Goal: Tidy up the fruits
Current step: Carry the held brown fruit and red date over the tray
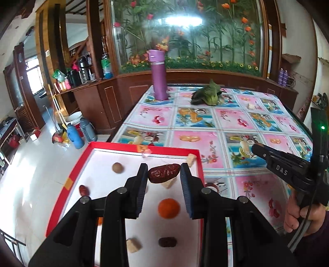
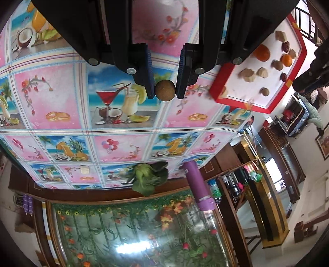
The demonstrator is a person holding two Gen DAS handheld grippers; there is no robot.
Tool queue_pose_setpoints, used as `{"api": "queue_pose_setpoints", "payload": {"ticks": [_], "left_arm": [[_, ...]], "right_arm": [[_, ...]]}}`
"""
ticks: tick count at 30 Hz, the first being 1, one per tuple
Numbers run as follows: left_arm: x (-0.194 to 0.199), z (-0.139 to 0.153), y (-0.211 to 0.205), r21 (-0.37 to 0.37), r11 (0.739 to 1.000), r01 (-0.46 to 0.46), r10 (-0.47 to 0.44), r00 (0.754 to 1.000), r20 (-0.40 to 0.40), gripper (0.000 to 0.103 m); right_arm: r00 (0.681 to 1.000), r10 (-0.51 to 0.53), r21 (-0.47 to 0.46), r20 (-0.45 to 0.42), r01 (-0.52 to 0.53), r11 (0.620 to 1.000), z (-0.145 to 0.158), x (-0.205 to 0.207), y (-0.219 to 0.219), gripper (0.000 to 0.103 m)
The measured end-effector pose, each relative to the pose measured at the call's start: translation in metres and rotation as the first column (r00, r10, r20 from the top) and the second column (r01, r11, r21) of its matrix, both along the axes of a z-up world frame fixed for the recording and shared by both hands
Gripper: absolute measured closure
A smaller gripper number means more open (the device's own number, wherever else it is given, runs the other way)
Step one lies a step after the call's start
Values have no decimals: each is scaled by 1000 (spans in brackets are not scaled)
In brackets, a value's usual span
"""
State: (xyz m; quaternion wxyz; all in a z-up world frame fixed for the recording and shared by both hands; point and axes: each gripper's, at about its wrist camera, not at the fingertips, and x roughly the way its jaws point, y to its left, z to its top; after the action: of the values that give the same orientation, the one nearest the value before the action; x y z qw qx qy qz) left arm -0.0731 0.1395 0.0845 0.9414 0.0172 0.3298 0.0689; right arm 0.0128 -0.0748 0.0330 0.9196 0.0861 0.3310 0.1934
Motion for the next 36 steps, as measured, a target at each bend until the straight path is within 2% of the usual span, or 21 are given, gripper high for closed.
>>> {"api": "queue_pose_setpoints", "payload": {"ticks": [4,12,36], "left_arm": [[-7,0,9,-4,1000,-13,13,1000,15,69],[-18,-2,26,-22,999,-42,43,999,24,69],[-41,-13,79,-84,990,-116,118,993,17,69]], "right_arm": [[999,15,21,31,-15,1000,4,-13,8,83],[996,62,-7,58,-62,998,2,-29,30,83],[982,186,-23,38,-186,982,3,-61,96,83]]}}
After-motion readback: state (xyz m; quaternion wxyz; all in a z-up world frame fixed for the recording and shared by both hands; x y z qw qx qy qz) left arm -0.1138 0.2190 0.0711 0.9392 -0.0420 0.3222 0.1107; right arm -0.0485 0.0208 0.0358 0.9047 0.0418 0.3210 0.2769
